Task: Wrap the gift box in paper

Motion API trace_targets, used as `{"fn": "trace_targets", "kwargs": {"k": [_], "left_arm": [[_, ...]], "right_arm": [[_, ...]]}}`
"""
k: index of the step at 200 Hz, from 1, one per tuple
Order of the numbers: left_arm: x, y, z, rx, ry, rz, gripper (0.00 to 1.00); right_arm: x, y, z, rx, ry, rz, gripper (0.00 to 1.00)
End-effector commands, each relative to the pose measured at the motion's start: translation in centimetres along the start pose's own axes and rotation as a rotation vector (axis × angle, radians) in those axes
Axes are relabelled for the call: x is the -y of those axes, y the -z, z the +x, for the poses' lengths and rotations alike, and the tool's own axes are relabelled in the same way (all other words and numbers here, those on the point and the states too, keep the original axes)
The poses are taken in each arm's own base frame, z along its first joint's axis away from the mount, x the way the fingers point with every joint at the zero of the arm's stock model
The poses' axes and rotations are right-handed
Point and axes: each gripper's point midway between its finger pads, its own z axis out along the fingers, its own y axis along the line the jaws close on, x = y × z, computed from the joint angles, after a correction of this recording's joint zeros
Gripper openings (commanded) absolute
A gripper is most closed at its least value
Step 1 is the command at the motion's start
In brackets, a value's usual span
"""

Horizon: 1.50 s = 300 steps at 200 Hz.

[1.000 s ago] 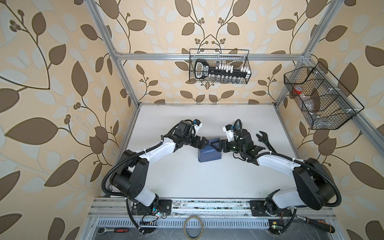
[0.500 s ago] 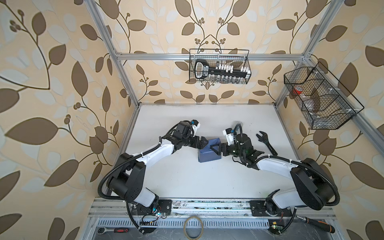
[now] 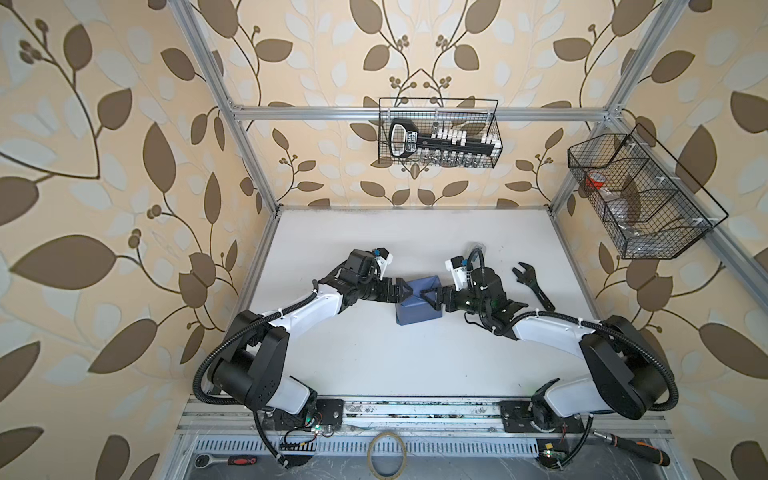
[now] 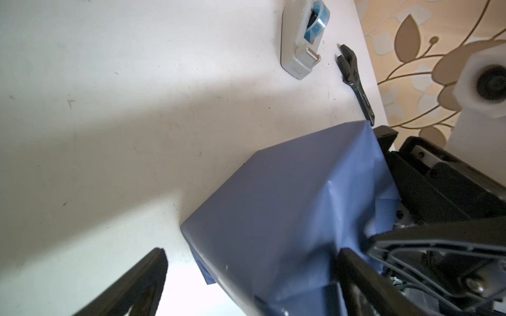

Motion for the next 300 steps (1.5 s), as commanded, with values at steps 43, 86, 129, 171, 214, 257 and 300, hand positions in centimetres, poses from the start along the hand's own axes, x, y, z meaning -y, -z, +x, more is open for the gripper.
{"fn": "trace_targets", "kwargs": {"k": [43,86,129,171,214,257,300], "left_arm": [[-2.0,-0.8,1.5,-0.04,0.024,-0.034,0.96],[-2.2,-1.2,2.0,-0.052,0.04,-0.029,0.95],[-2.9,-1.3,2.9,-0.064,0.047,-0.049,0.93],[-3.0,-1.2,3.0,-0.068,0.04,-0.053,0.92],[-2.8,-1.0,2.8,-0.064,0.037,-0.051,0.92],[-2.6,-0.9,2.5,-0.052,0.032,-0.052,0.92],[-2.6,-0.9,2.2,-0.046,0.031,-0.054,0.92]], "right_arm": [[1.9,-0.5,3.3,-0.124,-0.013,0.069,0.91],[1.3,-0.5,2.1,-0.115,-0.004,0.049,0.91],[-1.0,1.7,-3.4,-0.011,-0.004,-0.025,0.92],[1.7,5.2,-6.1,0.059,-0.097,0.008,0.88],[2.2,5.8,-6.4,0.038,-0.069,0.095,0.79],[0.6,3.0,-4.0,-0.038,-0.005,0.122,0.93],[0.2,0.9,-1.9,-0.118,0.028,0.138,1.0]]}}
